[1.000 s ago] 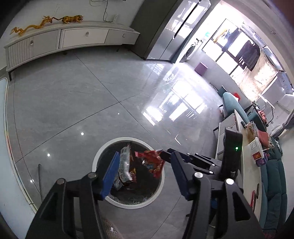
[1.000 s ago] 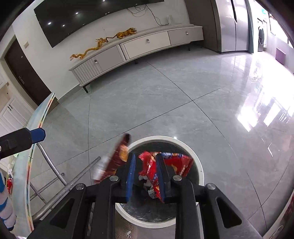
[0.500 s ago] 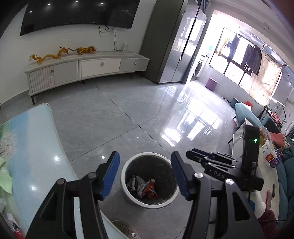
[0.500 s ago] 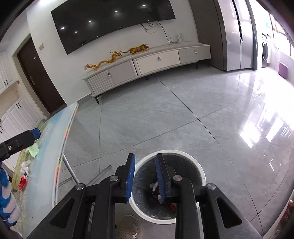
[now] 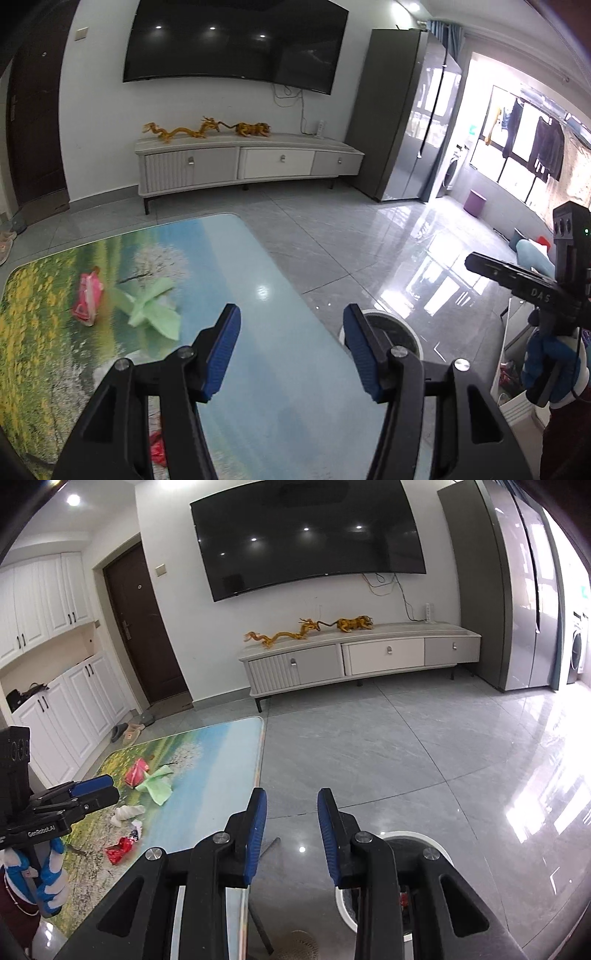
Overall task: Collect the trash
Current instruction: 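Grasp the white plastic bag with the left gripper while the right grasps the red-white wrapper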
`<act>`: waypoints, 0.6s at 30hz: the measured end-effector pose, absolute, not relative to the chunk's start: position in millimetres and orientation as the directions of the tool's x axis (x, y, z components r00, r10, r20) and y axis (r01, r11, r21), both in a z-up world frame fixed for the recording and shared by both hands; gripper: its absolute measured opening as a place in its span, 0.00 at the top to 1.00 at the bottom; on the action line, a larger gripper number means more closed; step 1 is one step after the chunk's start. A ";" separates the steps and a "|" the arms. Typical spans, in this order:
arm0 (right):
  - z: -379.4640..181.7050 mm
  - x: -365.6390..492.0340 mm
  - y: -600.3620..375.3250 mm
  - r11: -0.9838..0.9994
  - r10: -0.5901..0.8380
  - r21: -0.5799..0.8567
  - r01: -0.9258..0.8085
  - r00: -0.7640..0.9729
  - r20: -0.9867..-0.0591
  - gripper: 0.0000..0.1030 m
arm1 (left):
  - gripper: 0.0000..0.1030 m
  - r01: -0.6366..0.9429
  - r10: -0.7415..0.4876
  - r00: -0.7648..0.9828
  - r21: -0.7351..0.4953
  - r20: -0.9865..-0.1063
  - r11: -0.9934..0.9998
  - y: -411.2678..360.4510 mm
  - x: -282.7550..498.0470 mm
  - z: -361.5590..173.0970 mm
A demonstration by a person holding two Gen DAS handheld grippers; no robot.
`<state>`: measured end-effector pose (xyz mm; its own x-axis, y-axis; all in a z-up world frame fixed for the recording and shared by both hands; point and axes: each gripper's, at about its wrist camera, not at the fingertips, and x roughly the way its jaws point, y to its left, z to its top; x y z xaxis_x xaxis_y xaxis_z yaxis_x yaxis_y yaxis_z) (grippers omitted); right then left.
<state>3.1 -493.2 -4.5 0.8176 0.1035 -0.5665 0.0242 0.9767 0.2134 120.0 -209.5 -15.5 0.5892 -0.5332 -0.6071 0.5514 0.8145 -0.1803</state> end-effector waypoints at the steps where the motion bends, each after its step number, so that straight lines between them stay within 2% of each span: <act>1: -2.4 6.2 -484.7 0.977 0.115 0.212 0.009 0.817 -0.565 0.74 | 0.46 0.535 -0.520 0.600 -0.180 -0.608 0.826 -196.4 120.7 -16.9; 10: -20.7 53.9 -385.7 0.945 0.318 0.262 -0.194 0.726 -0.610 0.74 | 0.46 0.403 -0.404 0.639 -0.162 -0.655 0.901 -92.3 142.5 -48.7; 18: -68.9 94.1 -295.4 0.887 0.456 0.301 -0.350 0.556 -0.695 0.74 | 0.46 0.425 -0.377 0.557 -0.136 -0.740 0.895 -70.9 168.7 -96.8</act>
